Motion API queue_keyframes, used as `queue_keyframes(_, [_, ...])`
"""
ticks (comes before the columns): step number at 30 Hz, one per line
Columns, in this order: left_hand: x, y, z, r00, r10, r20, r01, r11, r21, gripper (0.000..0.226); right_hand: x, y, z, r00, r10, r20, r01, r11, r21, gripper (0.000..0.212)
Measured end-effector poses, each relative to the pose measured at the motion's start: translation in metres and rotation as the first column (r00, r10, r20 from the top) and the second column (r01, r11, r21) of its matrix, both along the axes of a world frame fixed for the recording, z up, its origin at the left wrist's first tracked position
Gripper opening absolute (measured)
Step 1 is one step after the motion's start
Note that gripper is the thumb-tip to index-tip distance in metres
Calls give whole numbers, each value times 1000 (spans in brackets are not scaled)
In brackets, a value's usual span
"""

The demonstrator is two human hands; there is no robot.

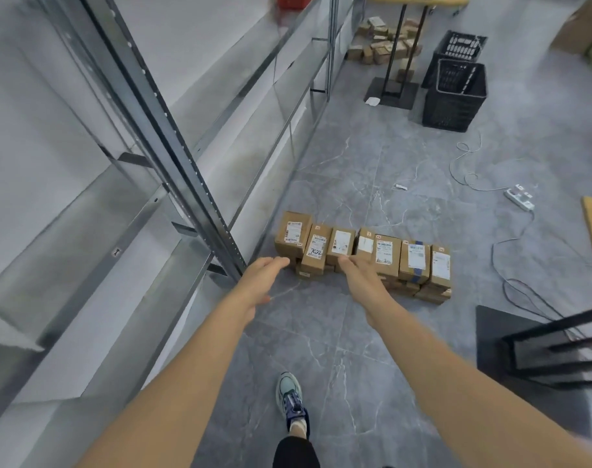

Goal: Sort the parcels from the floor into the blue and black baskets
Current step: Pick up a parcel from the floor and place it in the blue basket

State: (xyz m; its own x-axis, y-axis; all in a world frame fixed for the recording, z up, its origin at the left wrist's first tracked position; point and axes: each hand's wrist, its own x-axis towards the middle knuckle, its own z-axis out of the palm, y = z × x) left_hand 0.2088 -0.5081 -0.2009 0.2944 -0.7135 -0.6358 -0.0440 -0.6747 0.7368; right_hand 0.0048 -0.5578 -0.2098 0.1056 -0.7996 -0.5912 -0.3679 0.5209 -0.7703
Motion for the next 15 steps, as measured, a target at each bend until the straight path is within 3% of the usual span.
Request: queue_keyframes(15, [81, -212, -72, 998, -60, -26, 64, 981, 183, 41, 95, -203, -93, 997, -69, 16, 64, 976, 206, 63])
